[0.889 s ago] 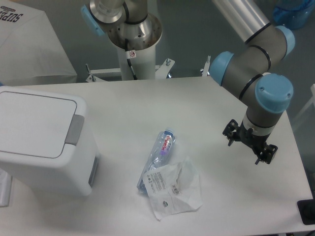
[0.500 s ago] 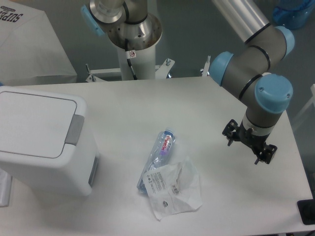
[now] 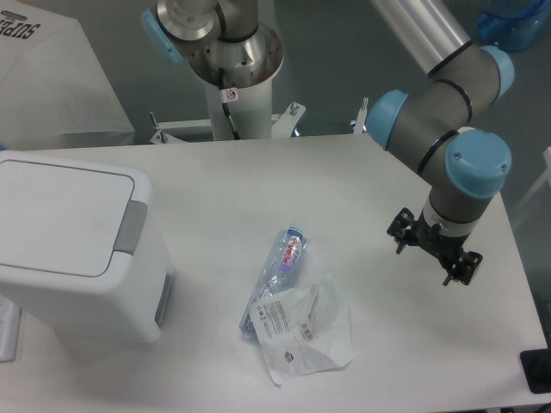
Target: Open the trash can
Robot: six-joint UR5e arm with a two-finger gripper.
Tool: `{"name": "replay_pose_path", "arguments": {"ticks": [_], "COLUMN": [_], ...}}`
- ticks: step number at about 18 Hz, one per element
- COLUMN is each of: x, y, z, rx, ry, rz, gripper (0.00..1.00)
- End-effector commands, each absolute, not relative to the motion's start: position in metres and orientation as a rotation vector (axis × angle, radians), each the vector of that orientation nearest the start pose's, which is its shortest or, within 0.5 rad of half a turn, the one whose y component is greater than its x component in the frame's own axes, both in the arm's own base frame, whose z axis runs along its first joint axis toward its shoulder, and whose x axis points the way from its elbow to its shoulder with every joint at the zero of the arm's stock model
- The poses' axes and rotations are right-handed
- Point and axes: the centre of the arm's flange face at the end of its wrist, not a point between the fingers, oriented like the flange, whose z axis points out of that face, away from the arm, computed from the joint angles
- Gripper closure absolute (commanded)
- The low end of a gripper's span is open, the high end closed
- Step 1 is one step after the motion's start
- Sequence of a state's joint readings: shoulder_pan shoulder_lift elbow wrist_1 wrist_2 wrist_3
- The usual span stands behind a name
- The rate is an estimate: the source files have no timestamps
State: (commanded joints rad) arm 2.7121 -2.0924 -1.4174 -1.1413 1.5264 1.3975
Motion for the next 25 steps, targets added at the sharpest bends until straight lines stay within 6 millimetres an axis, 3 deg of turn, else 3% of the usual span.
{"name": "replay_pose_path", "arguments": {"ticks": [6, 11, 19, 25], "x": [-0.546, -0.501, -0.430, -0.369], "y": [0.436, 0.468, 0.516, 0.532], "z": [0.313, 0.335, 0.423, 0.479], "rx": [-2.830, -2.786, -2.595, -2.507], "ry": [0.072, -0.049, -0.205, -0.193], "rz": [-0.076, -0.126, -0.198, -0.235], "gripper": [0.00, 0.00, 0.00, 0.00]}}
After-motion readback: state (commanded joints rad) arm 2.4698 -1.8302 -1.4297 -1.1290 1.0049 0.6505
